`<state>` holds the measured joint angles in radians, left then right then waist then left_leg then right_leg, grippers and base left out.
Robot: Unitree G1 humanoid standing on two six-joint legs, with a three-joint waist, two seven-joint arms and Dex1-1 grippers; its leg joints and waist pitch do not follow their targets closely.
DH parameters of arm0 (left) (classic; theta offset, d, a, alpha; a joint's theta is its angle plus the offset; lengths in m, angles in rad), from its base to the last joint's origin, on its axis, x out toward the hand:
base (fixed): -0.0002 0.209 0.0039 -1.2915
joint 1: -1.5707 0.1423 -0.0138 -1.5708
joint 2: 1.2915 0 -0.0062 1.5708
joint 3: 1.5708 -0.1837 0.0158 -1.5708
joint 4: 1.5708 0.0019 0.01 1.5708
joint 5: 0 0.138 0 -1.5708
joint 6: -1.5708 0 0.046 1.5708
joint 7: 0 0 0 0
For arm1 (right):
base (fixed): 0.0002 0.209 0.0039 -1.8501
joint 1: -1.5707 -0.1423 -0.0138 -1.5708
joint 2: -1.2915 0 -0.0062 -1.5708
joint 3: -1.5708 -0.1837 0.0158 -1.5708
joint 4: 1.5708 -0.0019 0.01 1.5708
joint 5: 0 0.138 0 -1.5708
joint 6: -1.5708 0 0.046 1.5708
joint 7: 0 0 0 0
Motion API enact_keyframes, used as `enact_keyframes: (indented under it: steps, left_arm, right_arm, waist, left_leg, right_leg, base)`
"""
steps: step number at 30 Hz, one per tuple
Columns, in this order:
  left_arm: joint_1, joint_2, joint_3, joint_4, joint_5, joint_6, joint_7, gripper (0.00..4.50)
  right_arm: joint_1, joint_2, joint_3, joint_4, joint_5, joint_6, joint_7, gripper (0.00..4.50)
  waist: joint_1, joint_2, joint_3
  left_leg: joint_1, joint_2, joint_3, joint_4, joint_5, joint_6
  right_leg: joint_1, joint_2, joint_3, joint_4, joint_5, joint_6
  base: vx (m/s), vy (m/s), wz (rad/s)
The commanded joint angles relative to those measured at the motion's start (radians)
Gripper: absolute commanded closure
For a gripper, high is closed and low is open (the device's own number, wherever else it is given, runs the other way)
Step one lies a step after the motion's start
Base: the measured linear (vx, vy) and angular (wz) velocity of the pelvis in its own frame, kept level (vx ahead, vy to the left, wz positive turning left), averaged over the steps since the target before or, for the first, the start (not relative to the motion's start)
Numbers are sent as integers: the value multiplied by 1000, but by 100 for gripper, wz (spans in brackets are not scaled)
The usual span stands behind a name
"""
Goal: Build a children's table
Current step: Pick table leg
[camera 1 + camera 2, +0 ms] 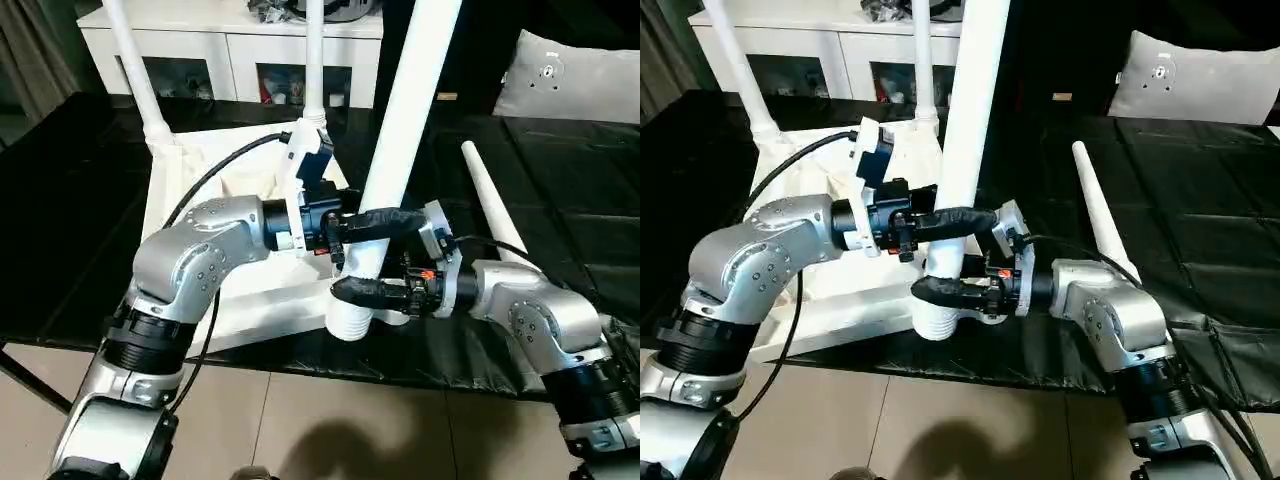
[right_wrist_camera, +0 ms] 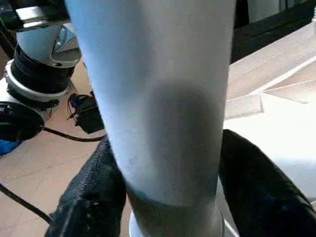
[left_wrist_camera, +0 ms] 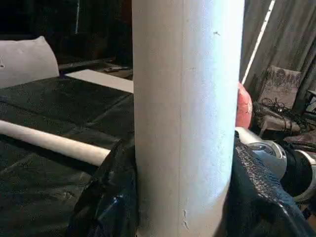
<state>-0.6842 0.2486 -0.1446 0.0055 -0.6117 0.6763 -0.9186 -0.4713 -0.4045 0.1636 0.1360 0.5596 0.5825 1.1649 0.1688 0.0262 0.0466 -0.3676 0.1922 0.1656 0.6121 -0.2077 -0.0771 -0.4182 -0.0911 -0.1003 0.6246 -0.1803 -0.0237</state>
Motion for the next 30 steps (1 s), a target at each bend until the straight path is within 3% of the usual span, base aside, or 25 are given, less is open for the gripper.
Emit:
enact_keyframes:
  steps: [1,5,6,9,11,12,21,22,24,25,29,30]
  left_arm:
    - [-4,-6,-12,-39,-3,-2,-15,266]
    - [-2,-4,-14,-40,-3,-3,-17,266]
    - [-1,-3,-15,-40,-3,-3,-19,266]
    - [-1,-5,-15,-41,-4,-2,-18,266]
    - [-2,-7,-14,-41,-4,-2,-18,266]
    - [-2,-9,-13,-39,-4,-2,-18,266]
    - [-11,-29,-6,-14,6,0,17,266]
    - [-15,-39,-1,-5,4,3,28,266]
    - [-18,-45,0,0,4,3,33,210]
    - [-20,-55,6,3,-2,5,39,196]
    - [-22,-97,31,3,-32,-3,63,171]
    - [-24,-121,45,0,-50,-9,77,171]
  right_arm:
    - [-23,1,5,8,-21,-1,-4,139]
    - [-21,4,7,10,-22,-3,4,103]
    - [-20,5,7,10,-18,0,8,150]
    - [-18,5,5,6,-6,10,16,147]
    - [-17,6,5,5,-3,13,21,167]
    - [-17,7,5,6,-4,14,22,199]
    - [-23,16,-3,28,-24,-3,7,252]
    - [-26,20,-6,40,-32,-10,-3,252]
    - [-28,20,-9,46,-35,-13,-5,254]
    - [-30,21,-10,51,-40,-16,-9,255]
    - [-38,30,-15,66,-57,-27,-38,257]
    - [-45,40,-22,83,-66,-32,-64,257]
  waist:
    - [2,-16,-71]
    - [1,-15,-72]
    - [1,-15,-72]
    - [0,-14,-72]
    - [1,-15,-72]
    - [0,-16,-71]
    - [0,-18,-72]
    - [0,-23,-72]
    - [-2,-27,-71]
    - [-4,-35,-71]
    - [-5,-34,-71]
    - [-8,-44,-70]
  left_leg:
    - [-6,28,-5,-64,-49,40]
    - [-6,27,-6,-63,-46,41]
    - [-5,28,-5,-63,-49,41]
    - [-5,28,-5,-63,-55,43]
    - [-5,28,-6,-63,-51,43]
    - [-5,29,-5,-63,-51,42]
    - [-6,28,-5,-63,-45,44]
    - [-7,28,-4,-62,-38,45]
    - [-6,27,-3,-62,-39,46]
    - [-6,27,-1,-62,-37,48]
    - [-4,31,-3,-62,-31,42]
    - [-5,31,-2,-64,-32,41]
  right_leg:
    - [72,-57,52,-72,-203,-152]
    - [72,-56,52,-70,-189,-155]
    - [71,-57,52,-71,-192,-156]
    - [71,-56,51,-71,-196,-157]
    - [71,-57,52,-71,-196,-157]
    - [71,-57,52,-72,-196,-157]
    - [72,-57,52,-71,-201,-153]
    - [72,-58,53,-69,-199,-152]
    - [71,-58,52,-71,-213,-148]
    - [72,-56,52,-73,-213,-144]
    - [69,-58,53,-70,-200,-150]
    - [71,-58,53,-68,-190,-152]
  base:
    - [0,0,0]
    - [0,0,0]
    - [0,0,0]
    - [0,0,0]
    - [0,0,0]
    - [0,0,0]
    - [0,0,0]
    - [0,0,0]
    - [0,0,0]
    - [0,0,0]
    - [0,0,0]
    - [0,0,0]
